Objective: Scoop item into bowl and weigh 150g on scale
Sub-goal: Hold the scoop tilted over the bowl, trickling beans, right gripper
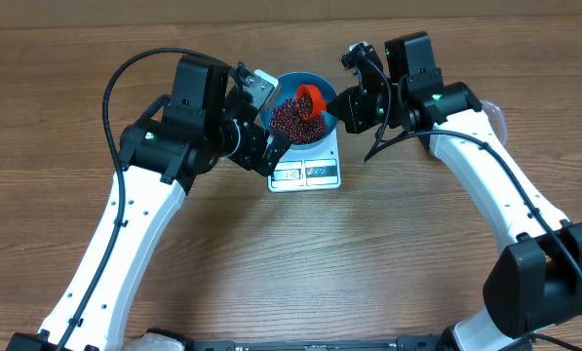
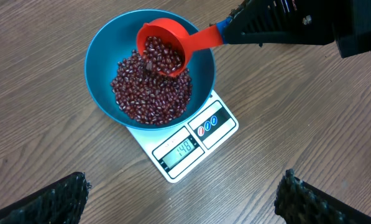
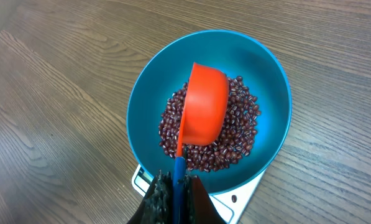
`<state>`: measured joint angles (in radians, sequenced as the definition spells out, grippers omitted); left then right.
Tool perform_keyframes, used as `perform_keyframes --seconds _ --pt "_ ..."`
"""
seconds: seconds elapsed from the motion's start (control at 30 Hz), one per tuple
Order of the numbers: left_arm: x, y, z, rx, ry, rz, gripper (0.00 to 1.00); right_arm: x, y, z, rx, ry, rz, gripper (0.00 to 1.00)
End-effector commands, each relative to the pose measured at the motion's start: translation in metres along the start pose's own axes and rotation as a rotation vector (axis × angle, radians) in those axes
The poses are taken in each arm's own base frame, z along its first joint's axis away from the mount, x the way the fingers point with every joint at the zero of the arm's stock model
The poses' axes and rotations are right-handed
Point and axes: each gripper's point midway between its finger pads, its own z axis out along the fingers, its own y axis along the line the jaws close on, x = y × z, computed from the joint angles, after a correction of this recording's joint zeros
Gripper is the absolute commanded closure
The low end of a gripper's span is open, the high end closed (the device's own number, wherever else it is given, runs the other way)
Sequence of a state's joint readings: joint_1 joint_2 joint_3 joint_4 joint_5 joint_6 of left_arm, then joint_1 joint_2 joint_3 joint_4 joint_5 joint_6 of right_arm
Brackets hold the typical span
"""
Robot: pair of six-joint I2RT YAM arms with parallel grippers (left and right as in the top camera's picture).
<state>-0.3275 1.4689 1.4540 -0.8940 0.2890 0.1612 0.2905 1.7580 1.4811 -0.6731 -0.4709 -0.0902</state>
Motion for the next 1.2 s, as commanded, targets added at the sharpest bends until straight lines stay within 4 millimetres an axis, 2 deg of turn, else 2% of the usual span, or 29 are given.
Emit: perform_keyframes --seconds 0.0,1.17 --pt "-0.0089 -0.0055 -0.0115 0.01 -0.039 0.032 0.0 -0.0215 0.012 -0.0199 -0.001 -0.067 -0.049 0.96" --pt "-0.0089 -0.0055 -0.0115 0.01 -0.039 0.032 0.0 -0.0167 0.012 -0.0196 -0.002 -0.048 -0.039 0.96"
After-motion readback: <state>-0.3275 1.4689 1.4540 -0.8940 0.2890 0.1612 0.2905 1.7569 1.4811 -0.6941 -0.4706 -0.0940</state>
